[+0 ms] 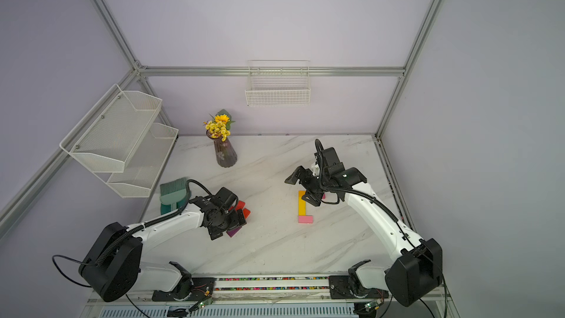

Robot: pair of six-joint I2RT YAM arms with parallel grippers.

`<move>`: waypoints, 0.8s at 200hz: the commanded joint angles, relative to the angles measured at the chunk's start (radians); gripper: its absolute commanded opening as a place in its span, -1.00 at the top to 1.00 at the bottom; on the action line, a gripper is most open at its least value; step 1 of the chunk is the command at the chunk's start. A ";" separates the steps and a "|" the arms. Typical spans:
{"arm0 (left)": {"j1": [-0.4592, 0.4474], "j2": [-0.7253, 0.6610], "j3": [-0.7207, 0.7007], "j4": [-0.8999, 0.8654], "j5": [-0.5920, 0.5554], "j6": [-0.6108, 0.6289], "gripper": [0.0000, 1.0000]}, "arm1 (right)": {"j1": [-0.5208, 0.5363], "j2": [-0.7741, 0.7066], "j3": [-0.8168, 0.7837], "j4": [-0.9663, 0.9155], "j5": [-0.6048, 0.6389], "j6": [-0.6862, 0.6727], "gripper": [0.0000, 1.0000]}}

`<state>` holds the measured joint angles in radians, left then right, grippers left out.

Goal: Assemble the letter c with building blocks
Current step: Pick up the building block from the center of the board.

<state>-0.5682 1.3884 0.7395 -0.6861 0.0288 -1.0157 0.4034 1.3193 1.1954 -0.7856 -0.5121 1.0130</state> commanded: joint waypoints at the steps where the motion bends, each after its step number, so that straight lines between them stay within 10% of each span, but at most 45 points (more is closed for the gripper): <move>1: -0.035 0.010 0.002 0.066 -0.002 0.038 -1.00 | -0.006 0.007 0.017 0.012 -0.021 0.026 -0.95; 160: -0.055 0.015 0.026 -0.041 -0.117 0.068 -1.00 | -0.009 -0.042 -0.047 0.157 -0.074 0.131 -0.94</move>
<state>-0.6495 1.4055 0.7715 -0.7231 -0.0616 -0.9836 0.3992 1.3144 1.1599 -0.6720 -0.5747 1.1114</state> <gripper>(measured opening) 0.998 0.972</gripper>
